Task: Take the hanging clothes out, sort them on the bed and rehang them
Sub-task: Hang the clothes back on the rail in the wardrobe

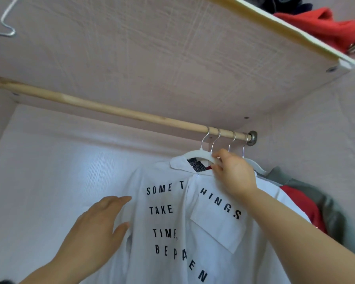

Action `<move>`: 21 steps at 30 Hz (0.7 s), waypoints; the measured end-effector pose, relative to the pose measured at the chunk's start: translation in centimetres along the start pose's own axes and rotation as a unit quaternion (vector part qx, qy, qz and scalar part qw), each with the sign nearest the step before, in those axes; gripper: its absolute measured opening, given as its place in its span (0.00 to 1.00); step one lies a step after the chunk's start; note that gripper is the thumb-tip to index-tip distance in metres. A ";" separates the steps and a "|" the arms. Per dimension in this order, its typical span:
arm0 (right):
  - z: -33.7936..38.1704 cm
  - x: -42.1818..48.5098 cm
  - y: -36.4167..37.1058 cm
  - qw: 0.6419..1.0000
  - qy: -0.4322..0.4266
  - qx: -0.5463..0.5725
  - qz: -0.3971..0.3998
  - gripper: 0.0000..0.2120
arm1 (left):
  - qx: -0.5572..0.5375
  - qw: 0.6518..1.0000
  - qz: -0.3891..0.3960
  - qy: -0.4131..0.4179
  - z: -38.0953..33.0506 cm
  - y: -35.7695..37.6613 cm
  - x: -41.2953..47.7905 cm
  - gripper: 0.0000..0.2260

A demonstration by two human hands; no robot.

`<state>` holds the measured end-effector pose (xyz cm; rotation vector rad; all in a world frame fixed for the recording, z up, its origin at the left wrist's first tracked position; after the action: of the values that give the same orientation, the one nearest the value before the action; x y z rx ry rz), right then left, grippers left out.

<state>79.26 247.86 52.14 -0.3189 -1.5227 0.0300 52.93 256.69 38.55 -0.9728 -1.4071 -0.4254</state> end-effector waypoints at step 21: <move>22.2 -43.0 7.5 0.902 -0.147 0.156 0.375 0.25 | 0.097 0.915 0.284 -0.270 11.0 -3.7 -31.5 0.24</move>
<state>56.33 249.84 8.88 -0.6471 -1.5753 0.9613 37.86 254.04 8.69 -1.3325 -1.5216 0.4456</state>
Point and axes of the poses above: each hand's wrist, its own x-axis towards the middle knuckle, its own y-axis out of the palm, z = x × y, the point moved 6 cm from there along x, towards the middle knuckle, and after that the axes turned 5 degrees about -z, right-handed, at the moved point
